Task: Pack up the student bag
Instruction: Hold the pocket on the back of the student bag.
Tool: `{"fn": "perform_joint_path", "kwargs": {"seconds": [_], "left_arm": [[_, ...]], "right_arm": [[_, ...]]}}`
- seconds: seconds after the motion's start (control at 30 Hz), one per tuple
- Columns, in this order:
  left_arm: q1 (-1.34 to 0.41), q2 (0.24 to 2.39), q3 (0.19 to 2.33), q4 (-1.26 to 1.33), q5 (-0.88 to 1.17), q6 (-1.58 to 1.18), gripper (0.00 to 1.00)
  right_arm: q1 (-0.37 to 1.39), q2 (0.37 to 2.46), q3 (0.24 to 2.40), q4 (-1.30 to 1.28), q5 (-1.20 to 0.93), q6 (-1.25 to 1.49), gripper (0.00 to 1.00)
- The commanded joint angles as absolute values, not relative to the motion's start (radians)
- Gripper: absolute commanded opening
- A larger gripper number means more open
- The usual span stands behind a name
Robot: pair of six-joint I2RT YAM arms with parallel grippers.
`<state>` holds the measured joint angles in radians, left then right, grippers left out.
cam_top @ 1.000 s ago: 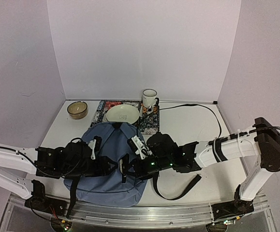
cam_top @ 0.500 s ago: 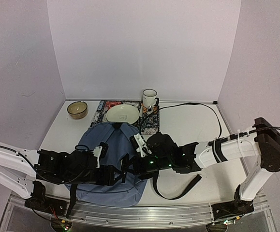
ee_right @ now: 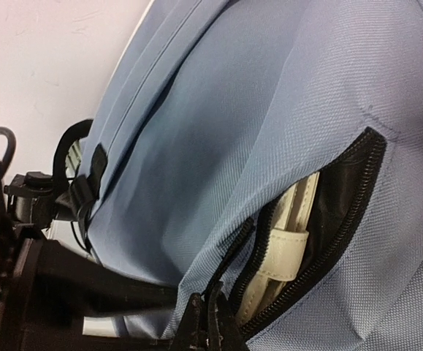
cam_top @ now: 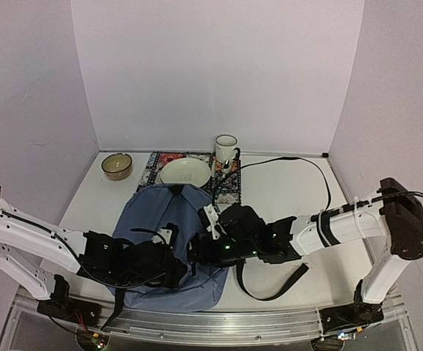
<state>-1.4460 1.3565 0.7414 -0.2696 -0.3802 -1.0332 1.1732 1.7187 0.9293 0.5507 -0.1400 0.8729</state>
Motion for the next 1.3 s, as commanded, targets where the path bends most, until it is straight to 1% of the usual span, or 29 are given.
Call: {"fn": "perform_joint_path", "kwargs": {"seconds": [0.0, 0.07, 0.13, 0.33, 0.53, 0.6, 0.63, 0.7, 0.73, 0.83, 0.93, 1.1, 1.27], "left_arm": [[-1.485, 1.404, 0.766, -0.268, -0.288, -1.029, 0.08], [-1.491, 1.398, 0.748, -0.268, -0.283, -1.038, 0.01], [-1.496, 1.390, 0.727, -0.269, -0.277, -1.046, 0.00], [-1.505, 1.347, 0.664, -0.270, -0.267, -1.074, 0.00], [-1.505, 1.245, 0.715, -0.270, -0.339, -1.036, 0.07], [-1.507, 1.239, 0.737, -0.269, -0.351, -1.017, 0.11], [-1.510, 1.241, 0.745, -0.269, -0.358, -1.008, 0.16], [-1.523, 1.243, 0.757, -0.269, -0.383, -0.996, 0.30], [-1.532, 1.240, 0.760, -0.268, -0.403, -0.989, 0.36], [-1.558, 1.219, 0.763, -0.262, -0.462, -0.955, 0.46], [-1.580, 1.205, 0.763, -0.245, -0.491, -0.883, 0.51], [-1.615, 1.187, 0.760, -0.231, -0.525, -0.734, 0.55], [-1.620, 1.129, 0.734, -0.216, -0.516, -0.585, 0.60]], "right_arm": [[1.169, 1.693, 1.021, 0.677, -0.033, 0.863, 0.00], [1.169, 1.682, 1.027, 0.655, 0.015, 0.844, 0.00], [1.167, 1.674, 1.031, 0.633, 0.068, 0.825, 0.00], [1.160, 1.644, 1.025, 0.613, 0.166, 0.784, 0.00], [1.162, 1.669, 1.073, 0.602, 0.048, 0.756, 0.00], [1.163, 1.671, 1.079, 0.602, 0.041, 0.751, 0.00], [1.163, 1.670, 1.082, 0.602, 0.043, 0.744, 0.00], [1.163, 1.667, 1.094, 0.599, 0.038, 0.732, 0.00], [1.163, 1.665, 1.102, 0.593, 0.034, 0.727, 0.00], [1.163, 1.663, 1.114, 0.574, 0.025, 0.721, 0.00], [1.164, 1.664, 1.114, 0.571, 0.017, 0.725, 0.00], [1.163, 1.670, 1.123, 0.563, 0.008, 0.727, 0.00], [1.163, 1.667, 1.130, 0.548, 0.008, 0.721, 0.00]]}}
